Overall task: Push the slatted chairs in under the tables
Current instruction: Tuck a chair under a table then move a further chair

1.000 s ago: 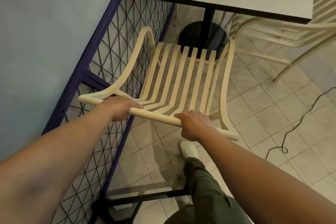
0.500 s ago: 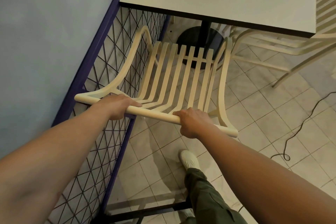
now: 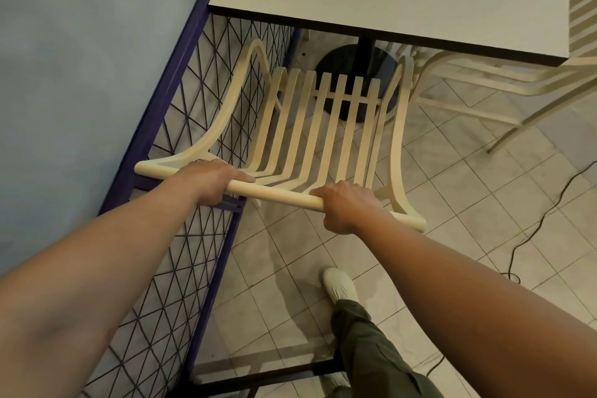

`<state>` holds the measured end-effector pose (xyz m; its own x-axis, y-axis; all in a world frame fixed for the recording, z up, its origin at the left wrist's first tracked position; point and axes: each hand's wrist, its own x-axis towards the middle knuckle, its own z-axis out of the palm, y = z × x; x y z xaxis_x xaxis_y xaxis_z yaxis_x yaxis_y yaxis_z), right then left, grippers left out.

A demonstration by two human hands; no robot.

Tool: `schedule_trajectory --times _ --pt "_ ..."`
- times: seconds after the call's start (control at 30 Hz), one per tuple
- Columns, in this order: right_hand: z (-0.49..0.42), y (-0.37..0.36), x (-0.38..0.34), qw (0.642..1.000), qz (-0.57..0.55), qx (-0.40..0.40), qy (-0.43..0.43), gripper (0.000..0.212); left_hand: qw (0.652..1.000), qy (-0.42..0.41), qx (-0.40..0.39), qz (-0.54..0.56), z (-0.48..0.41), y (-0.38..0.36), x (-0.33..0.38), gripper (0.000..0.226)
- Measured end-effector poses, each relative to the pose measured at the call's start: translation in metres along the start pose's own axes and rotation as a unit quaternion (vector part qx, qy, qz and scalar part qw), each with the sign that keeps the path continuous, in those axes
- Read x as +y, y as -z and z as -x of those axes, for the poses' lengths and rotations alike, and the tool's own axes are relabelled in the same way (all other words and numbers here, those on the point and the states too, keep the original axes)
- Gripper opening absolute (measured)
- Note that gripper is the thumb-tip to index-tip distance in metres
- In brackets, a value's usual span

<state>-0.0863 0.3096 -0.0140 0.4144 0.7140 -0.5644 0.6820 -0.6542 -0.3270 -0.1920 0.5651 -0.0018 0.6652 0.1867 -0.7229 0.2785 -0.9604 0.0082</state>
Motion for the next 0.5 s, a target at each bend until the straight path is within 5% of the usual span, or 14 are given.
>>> schedule_trajectory --times 0.3,0.5 --pt "0.012 0.01 0.021 0.994 -0.04 -0.094 0.031 0.086 0.999 -0.007 -0.047 0.004 -0.002 0.0 -0.019 0.091" --pt "0.013 0.005 0.021 0.995 -0.06 -0.078 0.033 0.086 0.999 -0.009 -0.045 -0.005 -0.007 -0.004 -0.021 0.093"
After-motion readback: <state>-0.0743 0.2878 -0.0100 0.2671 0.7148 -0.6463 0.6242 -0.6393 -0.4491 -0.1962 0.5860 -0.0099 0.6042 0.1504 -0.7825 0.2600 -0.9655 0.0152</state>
